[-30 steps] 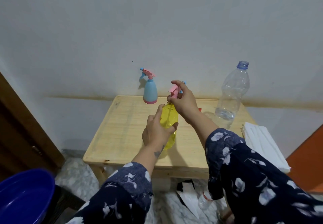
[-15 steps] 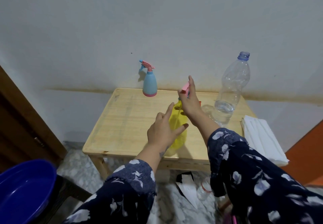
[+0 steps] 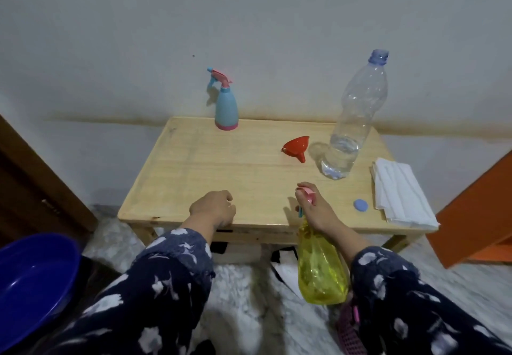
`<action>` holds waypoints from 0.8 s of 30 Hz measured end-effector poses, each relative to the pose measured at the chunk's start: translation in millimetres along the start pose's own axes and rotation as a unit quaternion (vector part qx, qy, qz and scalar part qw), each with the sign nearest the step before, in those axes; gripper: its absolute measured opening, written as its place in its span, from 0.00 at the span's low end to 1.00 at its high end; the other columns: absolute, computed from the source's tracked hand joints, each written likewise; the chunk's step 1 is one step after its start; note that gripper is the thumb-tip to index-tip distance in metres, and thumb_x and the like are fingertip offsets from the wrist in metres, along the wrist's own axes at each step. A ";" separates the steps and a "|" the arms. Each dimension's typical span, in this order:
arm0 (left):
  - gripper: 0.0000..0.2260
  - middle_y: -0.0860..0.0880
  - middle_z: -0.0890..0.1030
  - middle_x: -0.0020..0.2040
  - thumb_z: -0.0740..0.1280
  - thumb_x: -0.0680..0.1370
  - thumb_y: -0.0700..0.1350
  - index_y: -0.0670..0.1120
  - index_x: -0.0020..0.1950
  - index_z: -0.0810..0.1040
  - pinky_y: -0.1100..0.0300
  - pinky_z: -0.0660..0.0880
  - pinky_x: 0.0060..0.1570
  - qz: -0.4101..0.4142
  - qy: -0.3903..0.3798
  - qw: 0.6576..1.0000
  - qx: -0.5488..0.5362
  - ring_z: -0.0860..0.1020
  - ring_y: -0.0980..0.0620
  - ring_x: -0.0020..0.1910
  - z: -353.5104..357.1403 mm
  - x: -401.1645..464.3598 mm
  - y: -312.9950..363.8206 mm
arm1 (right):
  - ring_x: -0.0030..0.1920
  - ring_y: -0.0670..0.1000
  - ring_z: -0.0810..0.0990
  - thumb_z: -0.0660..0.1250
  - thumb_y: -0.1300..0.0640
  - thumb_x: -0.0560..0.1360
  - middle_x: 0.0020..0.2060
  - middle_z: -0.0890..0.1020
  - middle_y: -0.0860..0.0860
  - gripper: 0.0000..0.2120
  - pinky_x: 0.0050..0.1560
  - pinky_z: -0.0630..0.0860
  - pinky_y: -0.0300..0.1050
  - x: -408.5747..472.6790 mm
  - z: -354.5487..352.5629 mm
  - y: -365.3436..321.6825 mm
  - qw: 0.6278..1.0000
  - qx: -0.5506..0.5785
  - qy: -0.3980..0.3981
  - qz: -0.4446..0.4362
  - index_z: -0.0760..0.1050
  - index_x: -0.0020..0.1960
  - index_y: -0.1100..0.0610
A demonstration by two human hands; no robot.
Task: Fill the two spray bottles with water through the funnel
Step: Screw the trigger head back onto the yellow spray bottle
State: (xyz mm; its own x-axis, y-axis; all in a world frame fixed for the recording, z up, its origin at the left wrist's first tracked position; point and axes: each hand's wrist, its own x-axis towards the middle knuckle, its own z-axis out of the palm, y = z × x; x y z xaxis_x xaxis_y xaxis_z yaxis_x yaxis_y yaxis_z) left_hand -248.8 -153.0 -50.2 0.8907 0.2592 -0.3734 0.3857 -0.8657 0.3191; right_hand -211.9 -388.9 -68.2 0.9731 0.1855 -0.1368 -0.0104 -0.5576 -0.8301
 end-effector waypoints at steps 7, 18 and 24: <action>0.18 0.50 0.76 0.65 0.57 0.80 0.49 0.54 0.70 0.70 0.54 0.74 0.57 0.000 -0.006 1.000 0.012 0.76 0.47 0.59 -0.7 -6.2 2.9 | 0.39 0.52 0.82 0.55 0.45 0.80 0.42 0.80 0.51 0.15 0.49 0.76 0.51 -7.0 1.3 -3.4 1.000 0.005 0.025 0.000 0.68 0.63 0.50; 0.18 0.50 0.75 0.66 0.59 0.79 0.50 0.54 0.69 0.71 0.57 0.72 0.50 -0.028 -0.001 1.000 0.013 0.75 0.47 0.60 -8.5 -23.1 -35.0 | 0.42 0.47 0.80 0.55 0.42 0.80 0.52 0.78 0.49 0.16 0.50 0.74 0.45 -11.0 53.3 -39.3 0.994 -0.005 -0.088 -0.070 0.68 0.63 0.47; 0.19 0.50 0.76 0.65 0.59 0.78 0.51 0.54 0.69 0.70 0.53 0.74 0.57 -0.047 0.016 0.999 -0.003 0.76 0.47 0.59 -18.9 -32.0 -52.6 | 0.36 0.49 0.83 0.56 0.41 0.79 0.47 0.80 0.48 0.13 0.45 0.79 0.48 -3.4 74.3 -60.2 0.991 -0.002 -0.090 -0.098 0.69 0.59 0.45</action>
State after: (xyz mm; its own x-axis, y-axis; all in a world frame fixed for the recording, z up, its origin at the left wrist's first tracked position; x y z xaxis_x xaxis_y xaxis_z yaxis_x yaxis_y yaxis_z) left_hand -293.1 -107.6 -38.6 0.8576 0.3532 -0.3738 0.4696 -0.8341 0.2893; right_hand -231.7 -295.8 -58.0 0.8999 0.4310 -0.0672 0.1761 -0.5000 -0.8480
